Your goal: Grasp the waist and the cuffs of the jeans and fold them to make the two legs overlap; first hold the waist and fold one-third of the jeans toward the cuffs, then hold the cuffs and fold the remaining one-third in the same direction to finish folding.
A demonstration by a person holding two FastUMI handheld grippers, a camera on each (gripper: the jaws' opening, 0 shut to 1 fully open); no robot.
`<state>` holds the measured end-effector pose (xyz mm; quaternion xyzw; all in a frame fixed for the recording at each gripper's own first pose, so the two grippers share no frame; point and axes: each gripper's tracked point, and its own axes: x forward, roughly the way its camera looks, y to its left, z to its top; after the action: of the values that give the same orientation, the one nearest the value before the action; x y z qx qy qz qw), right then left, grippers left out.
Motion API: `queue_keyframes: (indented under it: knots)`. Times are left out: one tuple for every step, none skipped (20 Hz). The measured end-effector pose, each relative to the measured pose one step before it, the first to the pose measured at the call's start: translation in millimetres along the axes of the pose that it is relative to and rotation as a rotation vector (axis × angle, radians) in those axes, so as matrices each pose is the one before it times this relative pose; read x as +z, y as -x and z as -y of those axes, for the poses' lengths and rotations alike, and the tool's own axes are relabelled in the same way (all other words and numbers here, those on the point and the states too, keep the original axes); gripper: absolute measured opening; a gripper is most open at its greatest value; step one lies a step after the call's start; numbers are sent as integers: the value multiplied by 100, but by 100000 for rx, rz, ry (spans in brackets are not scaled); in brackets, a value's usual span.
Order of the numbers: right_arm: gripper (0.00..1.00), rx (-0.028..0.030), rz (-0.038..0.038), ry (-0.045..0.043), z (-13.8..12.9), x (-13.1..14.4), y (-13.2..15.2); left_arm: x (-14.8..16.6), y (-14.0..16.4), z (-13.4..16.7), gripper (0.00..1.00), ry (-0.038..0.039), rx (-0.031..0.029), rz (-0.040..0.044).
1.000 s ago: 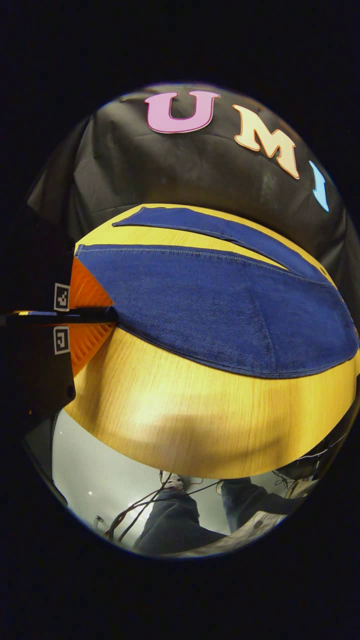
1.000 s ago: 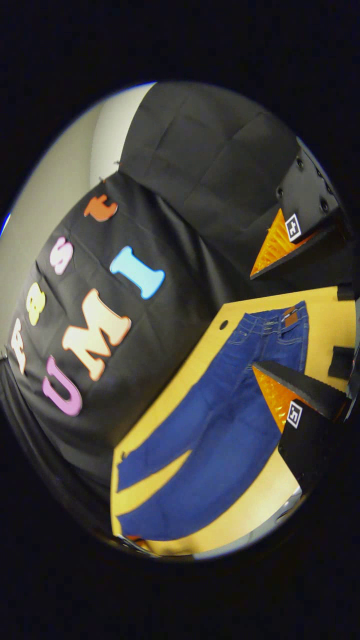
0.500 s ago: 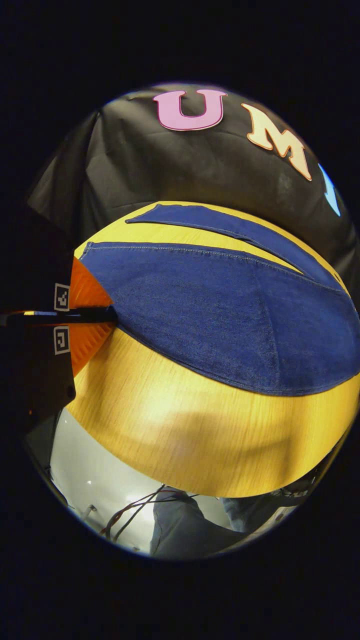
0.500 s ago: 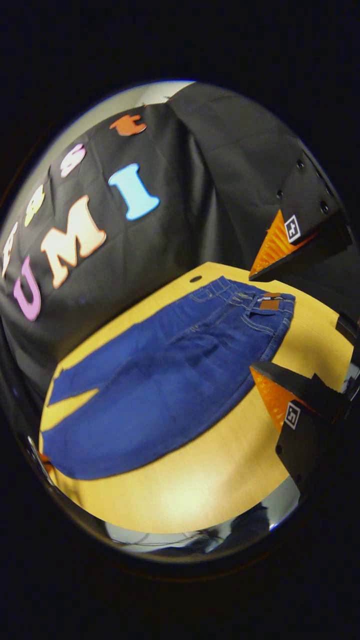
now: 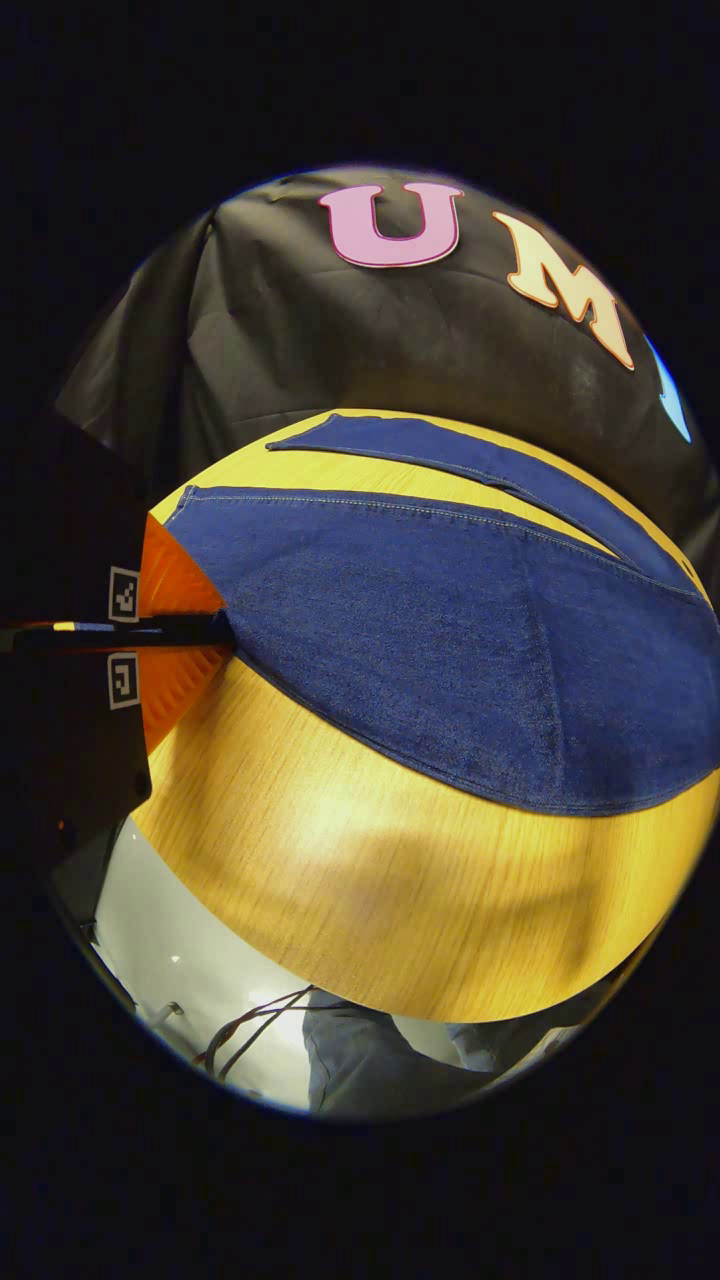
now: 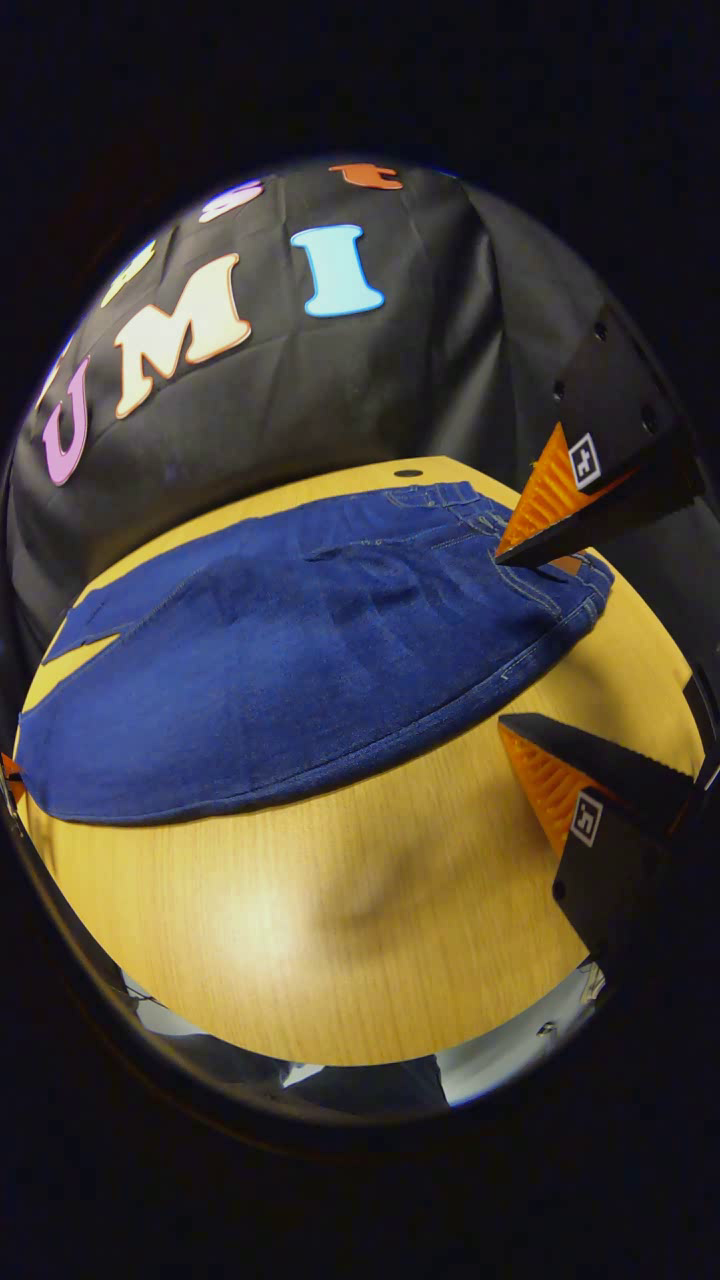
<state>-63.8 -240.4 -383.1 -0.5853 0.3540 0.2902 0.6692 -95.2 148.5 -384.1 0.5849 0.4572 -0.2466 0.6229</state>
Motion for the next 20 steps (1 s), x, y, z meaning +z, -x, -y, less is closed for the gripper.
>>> queue_keyframes:
  knots:
    - [91,-513,-72,2142,343,56,-524,145,74,-12,0,3,176,-107]
    - [87,389,215,1550,222,316,-572,-41,-46,-8,0,181,176,-374]
    - [84,217,-259,106,-34,-104,-338,18,-31,18,0,193,206,-45]
    - [79,-240,-551,115,152,-14,-508,42,-44,-15,0,320,180,-375]
    - [78,-218,-211,708,205,175,-600,-10,25,28,0,216,206,-14]
    - [69,600,-521,952,-35,237,-359,8,-13,31,0,144,183,-292]
    - [64,459,-363,1232,-297,142,-730,-6,-8,-48,0,-1,219,-62]
    - [52,234,-451,1089,-99,262,-180,76,3,-11,0,117,215,-213]
    - [40,2441,-121,389,-498,37,-281,-167,122,-142,0,318,156,-152]
    - [23,2333,-68,-595,-368,-37,113,-54,-141,-31,0,629,-23,-289]
    - [23,-2045,743,-1597,515,-44,252,34,-53,12,0,1572,-331,-657]
    - [8,-1772,991,-3717,201,210,608,49,-67,-19,0,2560,-580,-716]
    - [3,-43,669,-4453,7,-281,-524,-257,36,75,0,5626,-813,-1735]
    - [3,-1235,883,-4399,354,139,285,-100,-66,-51,0,5976,-243,-920]
    - [2,-2359,1645,-4265,705,381,439,99,112,-239,0,4929,-298,-930]
    - [3,-2503,1920,-4674,909,553,512,383,311,-599,0,3165,772,-812]
    - [3,-3002,2301,-5218,1095,546,425,400,369,-967,0,2833,2198,-665]
    - [3,-3051,1971,-6044,1224,849,337,456,262,-1030,0,2810,2990,-185]
    - [3,-3262,2035,-6268,1105,898,396,372,228,-1108,0,4513,3178,-184]
    - [3,-2805,1529,-5196,1356,1081,111,533,128,-1333,0,5365,2740,416]
